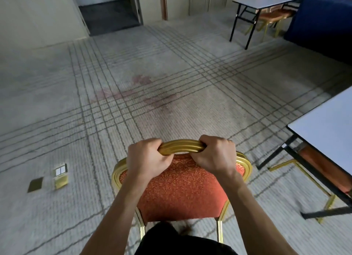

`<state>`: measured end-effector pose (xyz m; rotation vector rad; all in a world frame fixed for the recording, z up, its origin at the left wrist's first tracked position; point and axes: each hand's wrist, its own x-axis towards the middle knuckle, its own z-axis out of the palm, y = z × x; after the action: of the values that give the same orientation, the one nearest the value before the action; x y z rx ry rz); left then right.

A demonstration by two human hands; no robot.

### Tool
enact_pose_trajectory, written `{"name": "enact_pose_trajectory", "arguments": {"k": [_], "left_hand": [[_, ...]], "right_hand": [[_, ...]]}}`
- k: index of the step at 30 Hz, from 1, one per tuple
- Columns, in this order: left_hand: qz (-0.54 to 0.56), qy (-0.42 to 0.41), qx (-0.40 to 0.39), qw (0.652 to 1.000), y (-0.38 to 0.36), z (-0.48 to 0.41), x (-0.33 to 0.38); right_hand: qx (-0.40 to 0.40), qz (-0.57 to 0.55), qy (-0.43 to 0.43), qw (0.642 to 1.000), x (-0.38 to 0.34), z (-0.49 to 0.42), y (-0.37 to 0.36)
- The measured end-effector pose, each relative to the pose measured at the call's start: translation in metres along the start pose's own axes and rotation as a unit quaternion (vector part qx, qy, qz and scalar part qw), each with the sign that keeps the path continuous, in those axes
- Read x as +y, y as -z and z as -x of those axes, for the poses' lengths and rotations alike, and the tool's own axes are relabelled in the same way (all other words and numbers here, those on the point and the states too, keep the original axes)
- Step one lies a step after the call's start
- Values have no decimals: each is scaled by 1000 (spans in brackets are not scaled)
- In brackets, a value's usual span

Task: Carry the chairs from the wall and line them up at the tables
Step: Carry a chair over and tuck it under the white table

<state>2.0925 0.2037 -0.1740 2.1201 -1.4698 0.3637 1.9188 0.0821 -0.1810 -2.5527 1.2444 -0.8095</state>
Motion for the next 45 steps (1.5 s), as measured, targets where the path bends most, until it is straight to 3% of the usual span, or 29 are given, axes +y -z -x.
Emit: {"name": "enact_pose_trajectory", "arguments": {"k": [14,27,36,45], "left_hand": [[45,39,-18,998,-163,-276,-123],[42,-4,-21,999,-258,-537,-215],[33,3,-11,999,-369,-725,-278],[6,-5,-7,1000,-442,-922,-312]], "right_hand": [[-32,18,3,999,45,-306,-145],[5,15,-19,1000,60,-568,-226],[-7,-14,-7,1000,110,-775,-324],[-8,-5,-12,1000,153,-978,-371]]}}
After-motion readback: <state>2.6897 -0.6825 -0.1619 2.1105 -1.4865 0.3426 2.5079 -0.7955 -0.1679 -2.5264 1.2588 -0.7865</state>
